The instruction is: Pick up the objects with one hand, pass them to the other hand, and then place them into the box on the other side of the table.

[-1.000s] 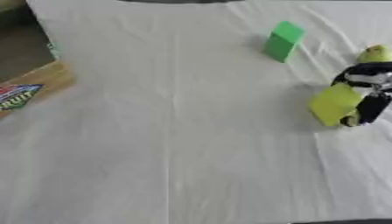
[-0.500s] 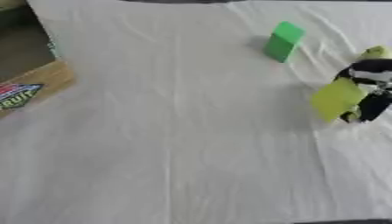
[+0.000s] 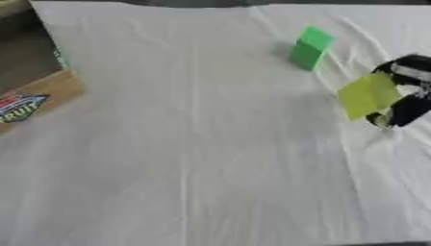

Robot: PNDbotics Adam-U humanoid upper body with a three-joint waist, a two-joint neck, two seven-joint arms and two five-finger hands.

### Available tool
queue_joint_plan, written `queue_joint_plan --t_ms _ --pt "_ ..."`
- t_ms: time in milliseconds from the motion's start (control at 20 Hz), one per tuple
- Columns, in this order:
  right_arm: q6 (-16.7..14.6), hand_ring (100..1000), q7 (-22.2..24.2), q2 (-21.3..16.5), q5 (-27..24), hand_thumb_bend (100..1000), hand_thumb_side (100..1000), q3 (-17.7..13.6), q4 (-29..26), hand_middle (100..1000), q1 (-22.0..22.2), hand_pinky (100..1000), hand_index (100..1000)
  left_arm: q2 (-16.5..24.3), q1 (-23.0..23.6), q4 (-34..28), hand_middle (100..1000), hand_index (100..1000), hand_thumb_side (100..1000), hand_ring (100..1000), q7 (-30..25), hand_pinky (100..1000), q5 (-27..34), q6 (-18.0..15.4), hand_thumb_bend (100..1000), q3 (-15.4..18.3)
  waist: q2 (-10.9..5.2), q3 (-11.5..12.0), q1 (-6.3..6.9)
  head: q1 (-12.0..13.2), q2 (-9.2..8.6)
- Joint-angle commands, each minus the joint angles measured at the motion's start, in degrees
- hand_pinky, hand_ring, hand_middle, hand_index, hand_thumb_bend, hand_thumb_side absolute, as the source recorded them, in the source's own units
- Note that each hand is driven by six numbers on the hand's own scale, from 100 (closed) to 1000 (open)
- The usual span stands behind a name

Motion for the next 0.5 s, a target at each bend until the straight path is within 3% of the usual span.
queue_joint_plan --t_ms 50,300,500 --pt "3.3 709 -4.2 -0.5 -3.5 100 100 -1.5 -2.1 583 -0.3 857 604 1.4 -0.6 -0.9 676 783 874 802 -0.3 466 -0.1 -0.1 198 0.2 -1.64 -0.1 0.06 0.1 -0.61" --pt "5.4 679 -7.6 0.0 -6.4 100 100 -1.7 -3.9 565 -0.4 851 598 1.3 -0.7 -0.9 679 784 867 804 -0.5 467 -0.3 -0.1 193 0.0 -1.95 -0.2 0.29 -0.1 -0.61" --pt "8.9 667 -11.2 5.0 -6.7 100 100 -2.4 -5.7 561 -2.0 849 598 1.7 -1.3 -1.2 679 784 857 805 -1.3 468 -1.8 0.2 180 -0.6 -2.75 -0.7 0.27 -0.4 -0.5"
